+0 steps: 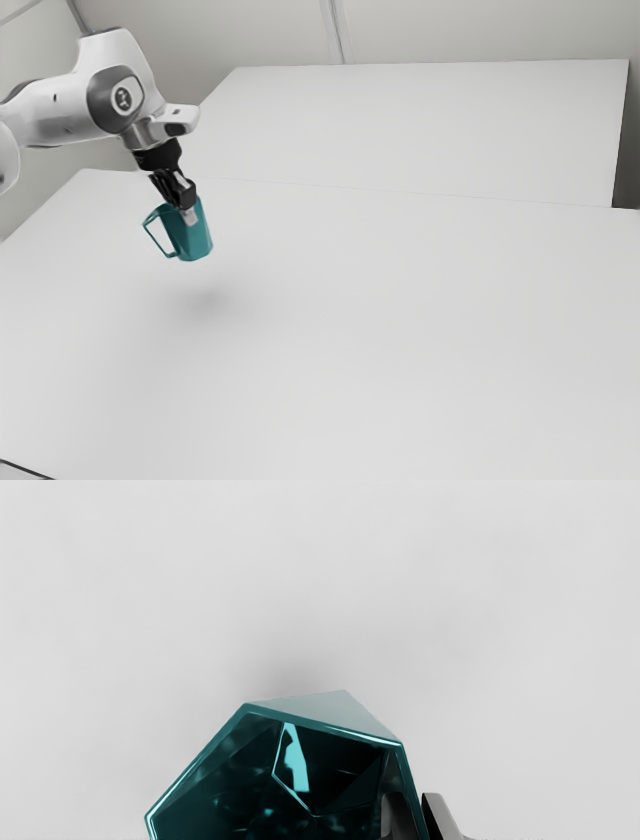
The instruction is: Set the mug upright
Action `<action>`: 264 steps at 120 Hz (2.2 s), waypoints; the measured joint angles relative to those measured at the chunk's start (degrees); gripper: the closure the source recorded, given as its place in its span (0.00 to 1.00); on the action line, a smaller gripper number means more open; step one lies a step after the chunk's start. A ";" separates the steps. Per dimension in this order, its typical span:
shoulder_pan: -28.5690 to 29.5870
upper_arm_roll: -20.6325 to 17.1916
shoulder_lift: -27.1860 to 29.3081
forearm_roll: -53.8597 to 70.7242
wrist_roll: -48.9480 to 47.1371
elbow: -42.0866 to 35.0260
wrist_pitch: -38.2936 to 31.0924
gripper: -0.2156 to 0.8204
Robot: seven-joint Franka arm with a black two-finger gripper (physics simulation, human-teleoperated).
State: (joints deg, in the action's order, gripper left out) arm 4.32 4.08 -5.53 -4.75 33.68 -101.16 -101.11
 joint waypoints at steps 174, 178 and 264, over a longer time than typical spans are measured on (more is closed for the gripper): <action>-9.42 -1.72 7.29 11.40 -30.17 -26.78 -24.11 0.97; -9.50 -1.71 7.09 11.42 -30.51 -27.01 -24.51 0.97; -10.95 -1.89 8.11 10.39 -34.10 -27.13 -26.33 0.39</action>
State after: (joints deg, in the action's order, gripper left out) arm -6.63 2.19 2.59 5.65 -0.43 -128.29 -127.44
